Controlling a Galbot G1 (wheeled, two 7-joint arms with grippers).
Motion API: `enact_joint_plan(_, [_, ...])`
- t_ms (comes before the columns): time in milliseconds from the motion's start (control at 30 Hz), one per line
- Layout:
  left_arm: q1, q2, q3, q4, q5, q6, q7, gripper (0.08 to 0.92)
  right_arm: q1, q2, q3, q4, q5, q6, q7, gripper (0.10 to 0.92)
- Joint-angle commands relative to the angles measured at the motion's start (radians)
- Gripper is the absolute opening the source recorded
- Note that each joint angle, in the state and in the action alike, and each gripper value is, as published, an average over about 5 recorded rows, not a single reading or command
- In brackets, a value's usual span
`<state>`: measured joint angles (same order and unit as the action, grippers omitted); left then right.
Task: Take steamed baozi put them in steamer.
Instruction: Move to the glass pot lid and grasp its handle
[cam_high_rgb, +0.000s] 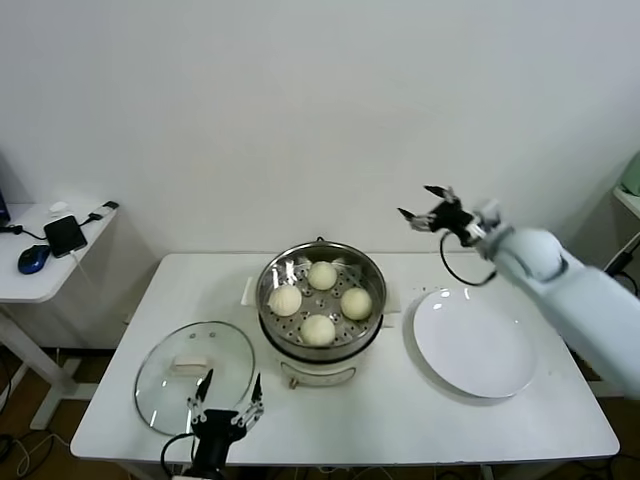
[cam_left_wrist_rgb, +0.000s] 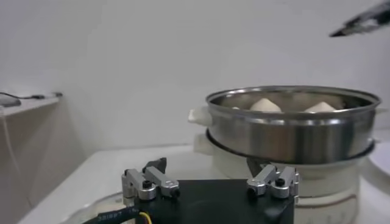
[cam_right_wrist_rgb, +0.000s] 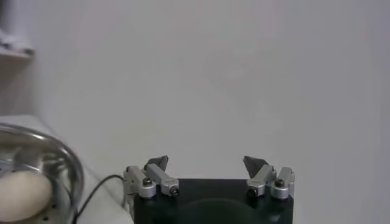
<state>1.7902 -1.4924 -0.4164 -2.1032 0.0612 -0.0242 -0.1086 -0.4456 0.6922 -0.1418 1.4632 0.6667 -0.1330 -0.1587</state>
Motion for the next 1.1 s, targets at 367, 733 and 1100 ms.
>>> enact_joint_plan(367, [-0.024, 0.065, -0.043, 0.093, 0.423, -0.037, -0.221, 0.823, -0.964, 0.351, 0.727, 0.043, -0.249, 0.434, 0.004, 0.823])
enact_joint_plan(733, [-0.082, 0.117, -0.131, 0.309, 1.169, -0.002, -0.44, 0.823, -1.001, 0.436, 0.672, 0.037, -0.301, 0.476, 0.009, 0.823])
enact_joint_plan(1100, [-0.216, 0.17, -0.169, 0.509, 1.214, 0.023, -0.346, 0.823, -0.998, 0.423, 0.634, 0.055, -0.292, 0.413, 0.05, 0.823])
